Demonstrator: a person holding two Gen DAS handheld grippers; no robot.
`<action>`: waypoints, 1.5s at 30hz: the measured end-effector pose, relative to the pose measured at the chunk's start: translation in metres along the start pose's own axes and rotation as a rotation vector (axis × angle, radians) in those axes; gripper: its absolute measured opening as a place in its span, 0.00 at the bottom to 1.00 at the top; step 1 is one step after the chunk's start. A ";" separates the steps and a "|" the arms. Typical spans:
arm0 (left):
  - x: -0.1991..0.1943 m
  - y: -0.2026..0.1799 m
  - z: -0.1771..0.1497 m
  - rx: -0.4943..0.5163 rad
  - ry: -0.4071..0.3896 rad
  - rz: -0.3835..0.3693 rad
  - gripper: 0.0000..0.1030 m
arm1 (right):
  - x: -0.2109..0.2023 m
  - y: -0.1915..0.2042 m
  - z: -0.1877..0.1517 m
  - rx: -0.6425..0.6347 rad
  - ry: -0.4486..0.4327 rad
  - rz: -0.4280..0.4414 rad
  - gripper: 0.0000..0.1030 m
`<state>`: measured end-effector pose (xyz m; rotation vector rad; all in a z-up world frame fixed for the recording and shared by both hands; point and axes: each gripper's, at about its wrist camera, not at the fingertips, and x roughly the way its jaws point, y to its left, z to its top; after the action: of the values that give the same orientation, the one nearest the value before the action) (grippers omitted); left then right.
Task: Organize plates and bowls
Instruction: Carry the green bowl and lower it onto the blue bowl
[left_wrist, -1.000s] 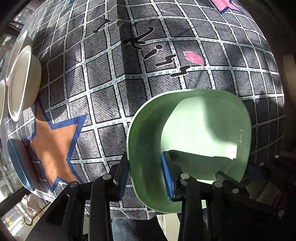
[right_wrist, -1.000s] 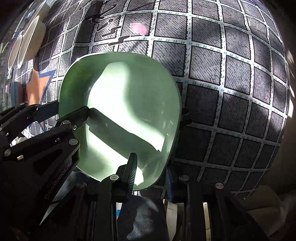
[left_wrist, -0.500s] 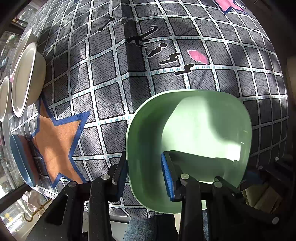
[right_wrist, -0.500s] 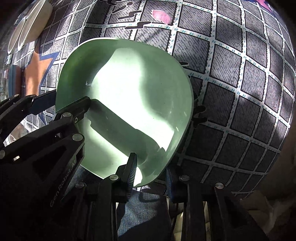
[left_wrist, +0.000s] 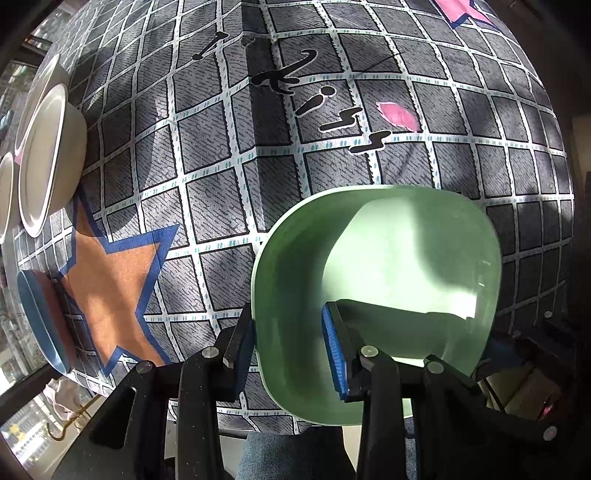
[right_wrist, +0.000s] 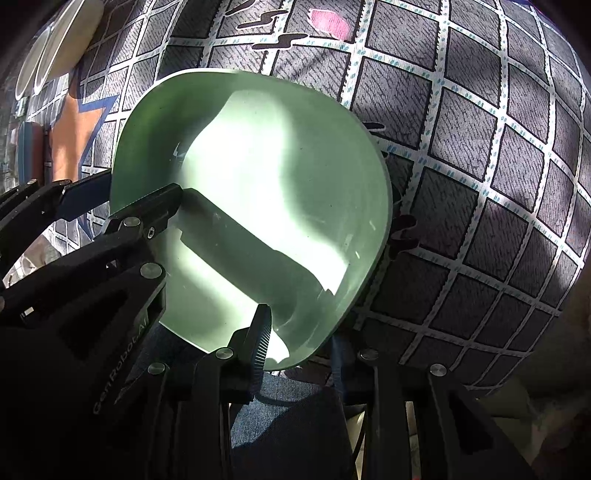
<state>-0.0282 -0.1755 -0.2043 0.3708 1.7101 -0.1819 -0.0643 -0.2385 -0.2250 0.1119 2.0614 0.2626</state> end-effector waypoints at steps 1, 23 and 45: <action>0.000 0.000 0.000 0.000 0.000 -0.001 0.37 | 0.001 -0.001 0.001 -0.002 0.002 0.000 0.31; -0.001 -0.001 -0.002 0.003 -0.005 0.001 0.37 | -0.002 -0.003 0.006 -0.002 -0.011 -0.001 0.31; -0.040 0.054 -0.028 -0.094 -0.078 0.012 0.37 | -0.034 0.033 -0.002 -0.112 -0.105 0.032 0.31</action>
<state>-0.0304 -0.1219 -0.1552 0.3005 1.6327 -0.1059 -0.0509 -0.2135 -0.1870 0.0885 1.9377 0.3837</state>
